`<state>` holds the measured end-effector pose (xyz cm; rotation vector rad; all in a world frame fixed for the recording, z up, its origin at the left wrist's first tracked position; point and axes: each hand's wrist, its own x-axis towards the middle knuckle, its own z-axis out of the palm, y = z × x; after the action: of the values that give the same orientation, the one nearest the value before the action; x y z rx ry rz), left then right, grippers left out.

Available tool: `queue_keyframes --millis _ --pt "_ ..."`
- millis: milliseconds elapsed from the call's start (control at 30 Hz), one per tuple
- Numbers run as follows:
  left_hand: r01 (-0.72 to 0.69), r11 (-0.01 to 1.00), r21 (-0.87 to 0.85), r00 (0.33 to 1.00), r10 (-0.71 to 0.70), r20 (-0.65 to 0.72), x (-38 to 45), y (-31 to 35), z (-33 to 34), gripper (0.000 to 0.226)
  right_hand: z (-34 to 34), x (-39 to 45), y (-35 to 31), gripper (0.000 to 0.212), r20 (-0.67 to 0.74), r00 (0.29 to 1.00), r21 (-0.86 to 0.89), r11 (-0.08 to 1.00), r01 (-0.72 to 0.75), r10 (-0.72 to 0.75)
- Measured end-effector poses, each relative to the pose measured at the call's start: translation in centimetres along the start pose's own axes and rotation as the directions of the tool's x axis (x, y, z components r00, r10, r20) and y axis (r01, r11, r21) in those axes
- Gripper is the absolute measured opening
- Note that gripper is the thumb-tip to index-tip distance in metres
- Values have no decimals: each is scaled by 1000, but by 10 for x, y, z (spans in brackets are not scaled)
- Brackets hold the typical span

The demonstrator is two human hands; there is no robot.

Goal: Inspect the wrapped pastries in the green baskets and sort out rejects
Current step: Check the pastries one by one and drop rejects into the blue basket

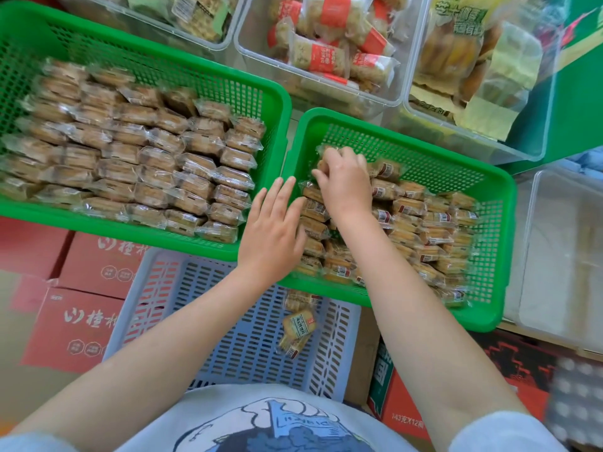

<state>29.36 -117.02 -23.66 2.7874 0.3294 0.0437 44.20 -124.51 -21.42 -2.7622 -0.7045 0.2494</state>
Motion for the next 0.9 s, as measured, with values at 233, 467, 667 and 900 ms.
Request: queue_keyframes --millis 233,467,667,900 --pt "-1 1000 18 1000 1 0 1 0 0 53 0 -7 7 28 115 993 -87 995 44 -34" --pt "6 1000 28 1000 -6 -1 1 0 2 53 -7 -24 16 18 149 987 10 998 -63 61" --pt "4 1000 16 1000 -4 -17 0 1 1 54 3 -27 16 27 153 973 -28 985 -172 174" --pt "-1 994 113 995 -11 99 0 -1 3 49 5 -34 12 12 133 940 115 937 -329 313"
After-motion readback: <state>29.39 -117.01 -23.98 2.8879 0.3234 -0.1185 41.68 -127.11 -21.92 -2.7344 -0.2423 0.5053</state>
